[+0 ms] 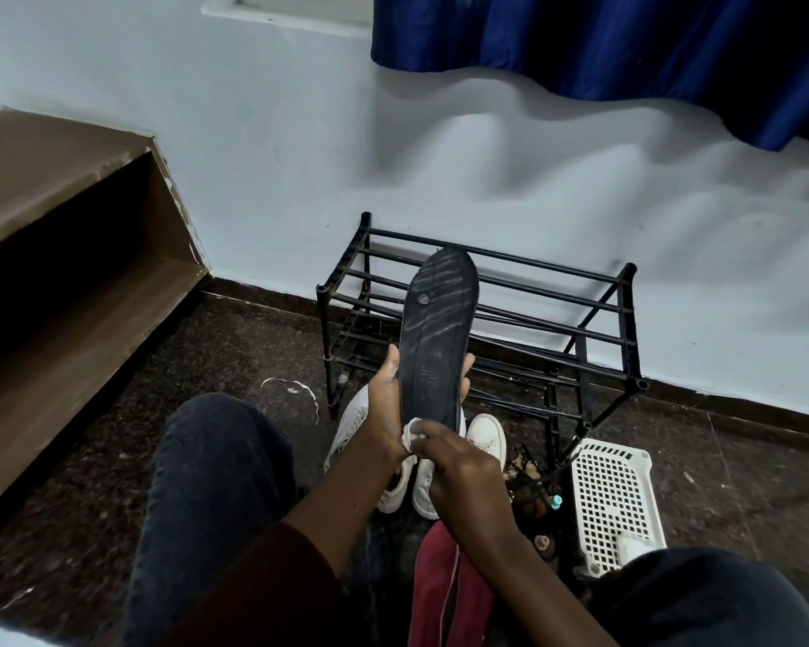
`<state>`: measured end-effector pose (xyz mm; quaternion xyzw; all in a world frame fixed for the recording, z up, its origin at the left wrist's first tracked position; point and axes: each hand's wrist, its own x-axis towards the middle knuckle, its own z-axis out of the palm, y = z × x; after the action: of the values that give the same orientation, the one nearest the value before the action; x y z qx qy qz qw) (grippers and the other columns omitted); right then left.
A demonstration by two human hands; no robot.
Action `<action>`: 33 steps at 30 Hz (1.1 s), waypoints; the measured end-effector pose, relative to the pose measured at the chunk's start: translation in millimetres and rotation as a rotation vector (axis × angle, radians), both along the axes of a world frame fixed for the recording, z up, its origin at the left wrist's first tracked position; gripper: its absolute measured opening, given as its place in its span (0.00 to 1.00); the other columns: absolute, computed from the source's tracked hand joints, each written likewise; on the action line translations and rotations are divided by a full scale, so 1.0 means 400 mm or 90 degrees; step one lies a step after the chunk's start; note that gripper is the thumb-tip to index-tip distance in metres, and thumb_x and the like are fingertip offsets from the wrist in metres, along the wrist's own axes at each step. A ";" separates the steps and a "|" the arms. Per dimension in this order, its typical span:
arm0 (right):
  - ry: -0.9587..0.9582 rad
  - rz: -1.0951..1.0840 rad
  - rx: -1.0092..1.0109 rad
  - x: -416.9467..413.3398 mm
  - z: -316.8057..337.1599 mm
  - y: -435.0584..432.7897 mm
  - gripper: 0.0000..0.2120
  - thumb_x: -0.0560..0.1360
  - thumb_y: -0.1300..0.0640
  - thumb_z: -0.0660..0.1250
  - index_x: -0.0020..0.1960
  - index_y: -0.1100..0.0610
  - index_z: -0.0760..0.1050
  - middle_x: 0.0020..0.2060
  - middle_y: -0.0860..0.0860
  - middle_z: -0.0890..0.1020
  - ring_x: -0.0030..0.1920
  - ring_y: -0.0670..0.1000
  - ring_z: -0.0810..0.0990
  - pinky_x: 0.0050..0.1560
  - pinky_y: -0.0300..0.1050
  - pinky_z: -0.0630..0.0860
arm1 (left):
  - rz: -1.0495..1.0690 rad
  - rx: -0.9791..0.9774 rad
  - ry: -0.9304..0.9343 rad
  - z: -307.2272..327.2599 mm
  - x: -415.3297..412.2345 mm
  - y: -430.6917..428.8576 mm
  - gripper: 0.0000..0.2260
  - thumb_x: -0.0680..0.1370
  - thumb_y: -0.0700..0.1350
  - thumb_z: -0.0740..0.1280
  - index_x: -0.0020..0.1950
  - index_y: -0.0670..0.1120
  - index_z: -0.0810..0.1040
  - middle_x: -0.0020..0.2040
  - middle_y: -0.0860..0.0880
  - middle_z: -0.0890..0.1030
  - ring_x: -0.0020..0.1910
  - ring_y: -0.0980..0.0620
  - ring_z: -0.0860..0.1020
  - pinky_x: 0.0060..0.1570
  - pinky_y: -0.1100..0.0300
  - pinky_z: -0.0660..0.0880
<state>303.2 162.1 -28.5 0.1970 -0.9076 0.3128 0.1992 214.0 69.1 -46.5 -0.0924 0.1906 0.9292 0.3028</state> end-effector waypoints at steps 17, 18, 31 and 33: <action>0.008 -0.046 0.052 -0.009 0.003 0.011 0.16 0.59 0.69 0.62 0.43 0.58 0.81 0.47 0.50 0.83 0.39 0.49 0.83 0.33 0.37 0.77 | 0.019 -0.035 0.039 0.017 0.001 0.004 0.39 0.71 0.70 0.54 0.69 0.42 0.71 0.60 0.37 0.77 0.43 0.45 0.81 0.44 0.55 0.79; 0.011 -0.048 0.070 -0.007 0.001 0.017 0.16 0.60 0.67 0.60 0.44 0.58 0.81 0.48 0.50 0.83 0.39 0.51 0.83 0.31 0.38 0.77 | 0.022 -0.040 0.035 0.017 -0.001 0.004 0.38 0.71 0.70 0.55 0.68 0.42 0.71 0.60 0.37 0.77 0.42 0.45 0.81 0.44 0.56 0.79; -0.075 -0.144 0.113 -0.017 0.011 0.013 0.14 0.58 0.68 0.62 0.38 0.56 0.79 0.40 0.48 0.82 0.31 0.52 0.80 0.23 0.40 0.72 | 0.032 -0.042 0.008 0.011 0.002 0.003 0.37 0.75 0.70 0.48 0.68 0.42 0.72 0.64 0.35 0.74 0.48 0.44 0.80 0.48 0.55 0.78; -0.101 -0.151 -0.003 -0.013 0.020 0.030 0.16 0.59 0.71 0.61 0.38 0.55 0.80 0.38 0.47 0.83 0.33 0.51 0.81 0.28 0.42 0.75 | 0.046 -0.037 0.015 0.012 0.003 -0.002 0.37 0.76 0.69 0.48 0.68 0.42 0.71 0.66 0.35 0.73 0.50 0.43 0.81 0.49 0.54 0.79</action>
<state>298.0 174.2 -20.7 0.0623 -0.9366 0.3037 0.1632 215.3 68.3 -41.9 -0.0968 0.2178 0.9346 0.2640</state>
